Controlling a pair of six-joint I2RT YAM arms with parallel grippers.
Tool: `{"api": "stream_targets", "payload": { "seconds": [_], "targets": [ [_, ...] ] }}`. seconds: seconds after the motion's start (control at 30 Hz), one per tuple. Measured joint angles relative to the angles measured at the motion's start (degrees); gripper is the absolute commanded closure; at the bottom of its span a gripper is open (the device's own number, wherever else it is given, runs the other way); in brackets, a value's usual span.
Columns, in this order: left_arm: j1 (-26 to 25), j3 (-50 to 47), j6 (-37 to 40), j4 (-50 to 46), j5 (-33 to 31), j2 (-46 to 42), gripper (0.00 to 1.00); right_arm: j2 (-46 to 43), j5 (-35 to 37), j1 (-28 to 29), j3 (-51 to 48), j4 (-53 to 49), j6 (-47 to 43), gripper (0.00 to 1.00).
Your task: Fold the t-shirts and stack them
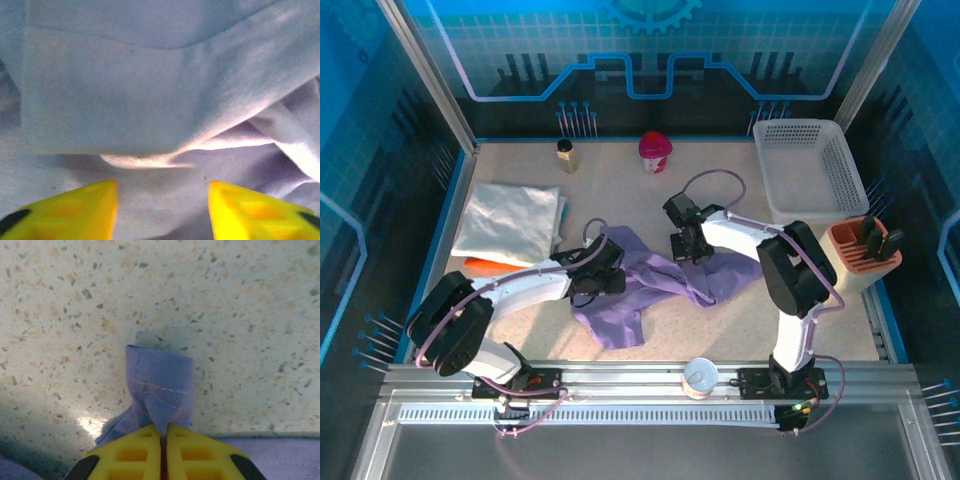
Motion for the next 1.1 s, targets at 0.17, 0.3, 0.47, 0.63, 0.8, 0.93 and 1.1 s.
{"api": "stream_targets", "payload": {
  "seconds": [0.17,0.3,0.47,0.63,0.8,0.93,1.1],
  "targets": [
    [8.5,-0.1,0.2,-1.0,4.3,-5.9,0.39,-8.3,1.3,0.0,-5.9,4.0,0.2,1.0],
    [17.5,0.5,2.6,-1.2,6.5,-8.0,0.42,-14.1,1.6,0.9,-11.0,6.9,0.2,1.0],
    [22.8,6.3,6.3,-1.9,8.8,-2.5,0.44,-17.6,2.8,2.9,-15.5,9.2,0.3,1.0],
    [25.3,11.0,8.7,-0.4,11.4,6.7,0.46,-21.9,3.7,3.9,-19.5,10.7,0.5,1.0],
    [25.3,17.4,11.0,0.6,13.9,15.7,0.53,-23.9,4.6,4.0,-21.0,10.6,0.6,1.0],
    [24.9,23.9,13.2,1.3,14.3,22.0,0.56,-23.9,5.2,4.0,-21.0,10.3,1.2,1.0],
    [22.6,28.5,15.4,1.3,13.6,26.4,0.57,-23.9,5.5,4.0,-21.0,9.7,2.0,1.0]
  ]
}}
